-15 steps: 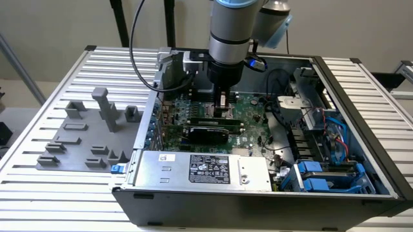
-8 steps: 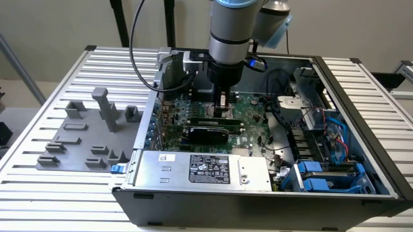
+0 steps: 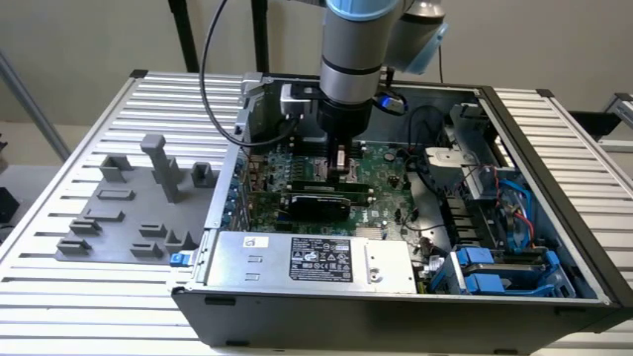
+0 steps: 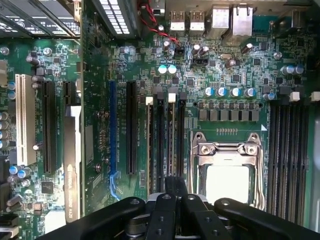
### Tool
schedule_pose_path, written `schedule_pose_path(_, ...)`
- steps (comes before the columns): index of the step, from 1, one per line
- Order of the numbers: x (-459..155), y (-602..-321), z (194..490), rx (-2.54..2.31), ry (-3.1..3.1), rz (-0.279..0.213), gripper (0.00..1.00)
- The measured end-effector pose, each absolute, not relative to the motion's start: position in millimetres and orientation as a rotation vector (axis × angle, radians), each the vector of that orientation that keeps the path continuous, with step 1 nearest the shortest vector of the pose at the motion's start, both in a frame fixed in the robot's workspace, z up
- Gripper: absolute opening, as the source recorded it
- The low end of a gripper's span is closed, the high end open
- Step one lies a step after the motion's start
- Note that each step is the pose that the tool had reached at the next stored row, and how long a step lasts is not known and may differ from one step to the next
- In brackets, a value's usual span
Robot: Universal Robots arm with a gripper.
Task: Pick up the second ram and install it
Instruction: 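Press down the second ram until it locks into place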
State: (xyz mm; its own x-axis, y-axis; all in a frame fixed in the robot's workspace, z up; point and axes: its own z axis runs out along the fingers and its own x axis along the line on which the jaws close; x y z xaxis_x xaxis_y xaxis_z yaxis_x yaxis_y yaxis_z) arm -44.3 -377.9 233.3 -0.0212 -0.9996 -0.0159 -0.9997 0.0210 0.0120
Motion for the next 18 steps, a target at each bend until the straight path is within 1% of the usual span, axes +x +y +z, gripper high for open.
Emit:
schedule_pose_path(8,-44.6,-378.4,223.3,-2.198,2.244,0.029,0.00)
schedule_pose_path(13,-44.4,-377.7,239.7,-2.196,2.243,0.032,0.00)
schedule_pose_path(18,-44.4,-377.7,241.1,-2.196,2.243,0.032,0.00)
